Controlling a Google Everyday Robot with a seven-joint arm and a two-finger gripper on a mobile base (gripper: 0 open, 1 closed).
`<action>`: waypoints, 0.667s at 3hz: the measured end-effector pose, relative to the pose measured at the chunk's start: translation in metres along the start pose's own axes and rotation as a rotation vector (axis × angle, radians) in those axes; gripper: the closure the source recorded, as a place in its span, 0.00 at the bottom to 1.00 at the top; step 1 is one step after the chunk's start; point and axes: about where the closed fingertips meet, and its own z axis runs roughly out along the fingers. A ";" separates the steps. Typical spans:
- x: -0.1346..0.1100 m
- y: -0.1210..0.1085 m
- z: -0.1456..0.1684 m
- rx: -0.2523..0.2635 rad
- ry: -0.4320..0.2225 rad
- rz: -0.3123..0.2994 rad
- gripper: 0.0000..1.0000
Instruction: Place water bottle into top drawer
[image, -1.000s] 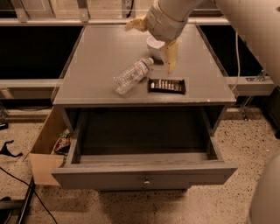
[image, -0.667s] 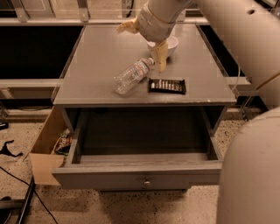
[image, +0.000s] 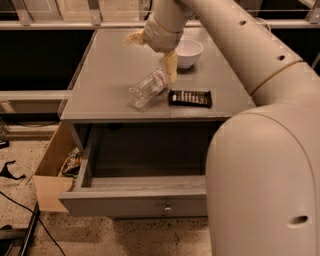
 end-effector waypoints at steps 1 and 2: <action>0.001 -0.004 0.016 -0.020 -0.007 -0.004 0.00; 0.002 0.002 0.030 -0.085 0.016 0.005 0.00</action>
Offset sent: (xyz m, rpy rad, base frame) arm 0.0044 0.0046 -0.0400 -0.1674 0.0711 -0.0294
